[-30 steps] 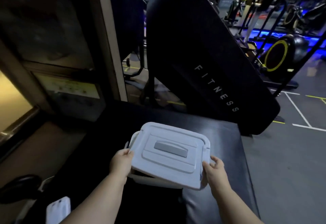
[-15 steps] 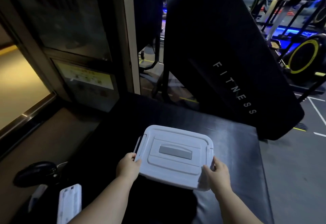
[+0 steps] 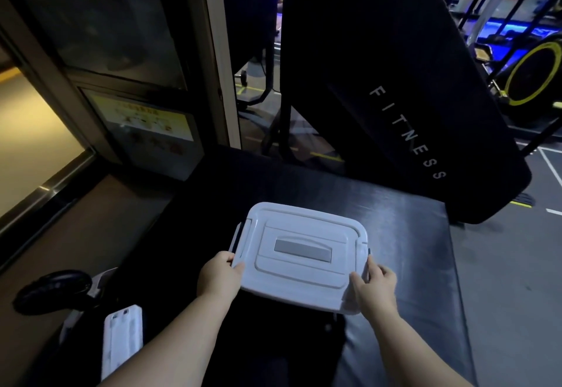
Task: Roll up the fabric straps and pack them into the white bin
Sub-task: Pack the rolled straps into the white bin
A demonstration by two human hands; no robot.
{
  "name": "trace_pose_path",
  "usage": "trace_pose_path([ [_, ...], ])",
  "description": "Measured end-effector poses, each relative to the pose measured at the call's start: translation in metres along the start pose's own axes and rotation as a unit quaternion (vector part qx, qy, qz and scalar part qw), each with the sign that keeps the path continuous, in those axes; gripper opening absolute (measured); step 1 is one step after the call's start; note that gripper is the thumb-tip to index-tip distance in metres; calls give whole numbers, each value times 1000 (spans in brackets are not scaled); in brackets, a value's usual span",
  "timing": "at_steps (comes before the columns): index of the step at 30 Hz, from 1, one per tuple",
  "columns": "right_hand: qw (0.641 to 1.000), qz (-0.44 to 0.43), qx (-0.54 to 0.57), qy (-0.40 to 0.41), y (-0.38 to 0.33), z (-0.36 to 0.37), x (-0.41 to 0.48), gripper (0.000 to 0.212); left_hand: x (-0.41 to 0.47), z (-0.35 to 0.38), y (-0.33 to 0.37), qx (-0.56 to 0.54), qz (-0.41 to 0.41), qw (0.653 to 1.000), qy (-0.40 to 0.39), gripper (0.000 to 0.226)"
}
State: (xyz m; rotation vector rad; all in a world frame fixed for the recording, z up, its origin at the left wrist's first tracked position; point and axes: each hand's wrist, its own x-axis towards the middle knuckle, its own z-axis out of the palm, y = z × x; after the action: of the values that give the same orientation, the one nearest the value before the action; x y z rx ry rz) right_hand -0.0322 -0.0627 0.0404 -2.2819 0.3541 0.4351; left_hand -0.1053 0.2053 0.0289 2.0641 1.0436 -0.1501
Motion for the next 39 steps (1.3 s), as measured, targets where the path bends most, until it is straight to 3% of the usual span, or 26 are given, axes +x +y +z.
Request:
trace_pose_path([
  [7, 999, 0, 20, -30, -1, 1, 3, 53, 2, -1, -5, -23, -10, 1000, -11, 32],
  [11, 997, 27, 65, -16, -2, -2, 2, 77, 6, -1, -3, -37, -23, 999, -21, 32],
  [13, 994, 62, 88, -13, 5, 2, 6, 87, 5, 0, -2, -47, -27, 998, -18, 39],
  [17, 991, 104, 83, -19, 17, 9, 18, 82, 4, 1, -1, -81, -29, 996, 20, 64],
  [21, 988, 117, 96, -26, 13, 8, 23, 82, 15, 5, -2, -241, -49, 967, -66, 84],
  [25, 980, 136, 136, -42, 14, 7, 26, 59, 26, 15, -8, -288, -66, 951, -86, 59],
  [28, 968, 149, 192, -62, 23, 10, 37, 68, 26, 16, -4, -279, -60, 955, -74, 33],
  [30, 967, 157, 185, -74, 21, 8, 39, 67, 24, 15, 1, -258, -47, 963, -56, 29],
  [35, 972, 151, 168, -67, 23, 4, 38, 35, 19, 13, 8, -202, -18, 979, -33, 32],
  [39, 976, 142, 153, -66, 21, 4, 37, 33, 18, 12, 11, -172, -7, 985, -29, 24],
])
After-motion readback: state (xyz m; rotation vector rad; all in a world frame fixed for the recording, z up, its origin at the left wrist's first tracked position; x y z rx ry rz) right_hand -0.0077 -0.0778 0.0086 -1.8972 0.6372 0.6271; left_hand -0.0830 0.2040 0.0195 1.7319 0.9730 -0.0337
